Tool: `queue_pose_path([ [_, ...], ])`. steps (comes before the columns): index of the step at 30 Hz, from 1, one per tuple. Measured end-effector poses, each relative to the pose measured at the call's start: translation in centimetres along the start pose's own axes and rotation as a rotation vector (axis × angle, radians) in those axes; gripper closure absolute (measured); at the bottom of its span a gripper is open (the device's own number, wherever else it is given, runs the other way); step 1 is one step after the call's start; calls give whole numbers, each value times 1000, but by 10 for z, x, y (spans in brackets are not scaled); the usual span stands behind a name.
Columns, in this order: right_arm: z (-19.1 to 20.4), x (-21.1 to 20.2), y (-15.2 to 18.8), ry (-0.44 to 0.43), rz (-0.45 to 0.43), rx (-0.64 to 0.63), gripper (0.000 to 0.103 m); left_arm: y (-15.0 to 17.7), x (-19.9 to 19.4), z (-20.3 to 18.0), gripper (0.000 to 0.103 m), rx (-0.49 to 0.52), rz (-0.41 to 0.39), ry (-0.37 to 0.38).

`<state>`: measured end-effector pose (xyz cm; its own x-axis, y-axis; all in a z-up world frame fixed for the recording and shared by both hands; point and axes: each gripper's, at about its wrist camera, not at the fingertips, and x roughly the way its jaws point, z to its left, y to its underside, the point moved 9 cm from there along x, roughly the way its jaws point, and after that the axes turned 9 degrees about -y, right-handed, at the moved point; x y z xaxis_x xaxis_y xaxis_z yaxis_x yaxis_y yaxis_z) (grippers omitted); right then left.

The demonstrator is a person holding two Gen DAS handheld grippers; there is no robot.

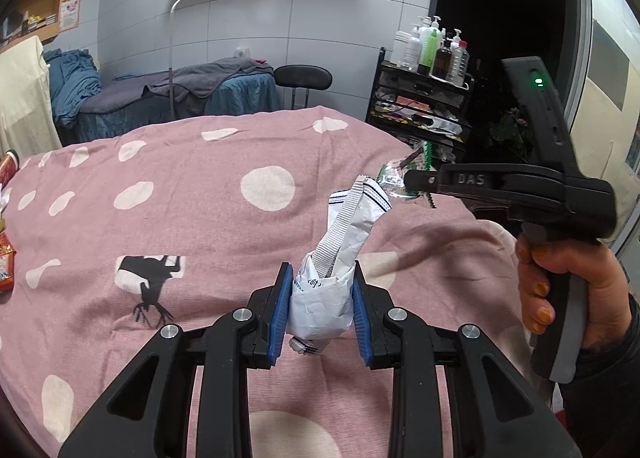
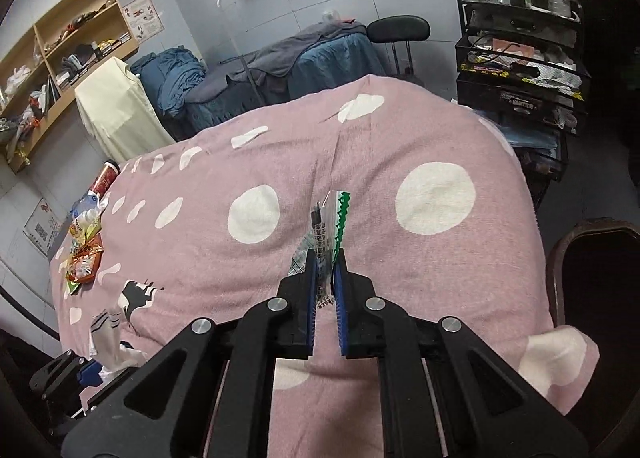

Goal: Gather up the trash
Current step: 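Carry the clear packet to the bin and open the right gripper while the left holds the wrapper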

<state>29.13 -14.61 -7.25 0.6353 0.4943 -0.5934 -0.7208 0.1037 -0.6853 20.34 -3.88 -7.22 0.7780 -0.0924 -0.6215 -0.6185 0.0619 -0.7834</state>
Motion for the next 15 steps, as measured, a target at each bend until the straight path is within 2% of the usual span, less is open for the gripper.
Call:
queue_pose_path([
  [9,-28,-65,17,31,-104,54,94,0,-7,-36,74,49,-12,58],
  [15,-53,-94,34,58,-140,112,94,-2,-10,-70,74,92,-19,117],
])
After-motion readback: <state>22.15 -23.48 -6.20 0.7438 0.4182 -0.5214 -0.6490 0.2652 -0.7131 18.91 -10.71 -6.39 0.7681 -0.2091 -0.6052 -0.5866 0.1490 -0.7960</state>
